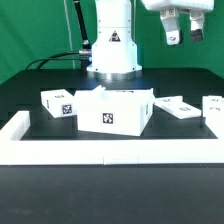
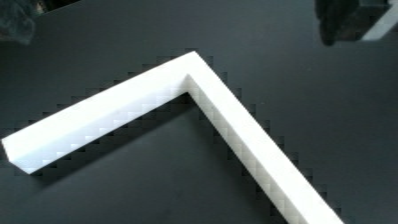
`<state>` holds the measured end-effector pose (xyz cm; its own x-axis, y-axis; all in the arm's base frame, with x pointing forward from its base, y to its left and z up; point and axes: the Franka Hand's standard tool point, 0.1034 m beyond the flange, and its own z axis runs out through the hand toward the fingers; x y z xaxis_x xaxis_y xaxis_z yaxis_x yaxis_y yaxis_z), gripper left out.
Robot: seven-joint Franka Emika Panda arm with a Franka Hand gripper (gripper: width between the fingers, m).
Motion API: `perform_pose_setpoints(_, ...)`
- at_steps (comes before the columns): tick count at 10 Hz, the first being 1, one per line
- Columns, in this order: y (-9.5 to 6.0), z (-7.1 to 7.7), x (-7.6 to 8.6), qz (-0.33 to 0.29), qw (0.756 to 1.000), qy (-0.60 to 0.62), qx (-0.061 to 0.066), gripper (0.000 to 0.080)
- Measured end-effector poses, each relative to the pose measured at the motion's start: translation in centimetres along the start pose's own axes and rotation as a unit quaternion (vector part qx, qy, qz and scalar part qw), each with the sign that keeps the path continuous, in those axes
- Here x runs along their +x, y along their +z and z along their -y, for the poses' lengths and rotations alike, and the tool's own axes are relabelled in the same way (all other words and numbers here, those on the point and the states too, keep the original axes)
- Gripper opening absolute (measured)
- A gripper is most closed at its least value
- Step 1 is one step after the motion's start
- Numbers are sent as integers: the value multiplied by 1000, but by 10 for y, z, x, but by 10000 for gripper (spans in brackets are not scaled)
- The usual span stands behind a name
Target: Assemble cabinet
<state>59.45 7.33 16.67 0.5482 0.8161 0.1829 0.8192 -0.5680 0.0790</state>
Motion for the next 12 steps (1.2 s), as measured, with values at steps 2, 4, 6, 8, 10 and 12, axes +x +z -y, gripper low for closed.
perform_pose_setpoints(2, 0, 0, 0, 0, 1000, 0, 0, 798)
perform_pose_setpoints(4, 0, 0, -1, 1, 1000, 0, 0, 798)
perform_pose_setpoints(6, 3, 5, -5, 2, 1000, -1, 1, 798)
perform_pose_setpoints(8, 9, 15, -24, -9, 997, -70, -30, 798)
perform_pose_setpoints(10, 18, 33, -49, -2, 992, -119, -42, 798)
perform_pose_setpoints(12, 22, 36, -73, 5, 997, -65, -32, 798)
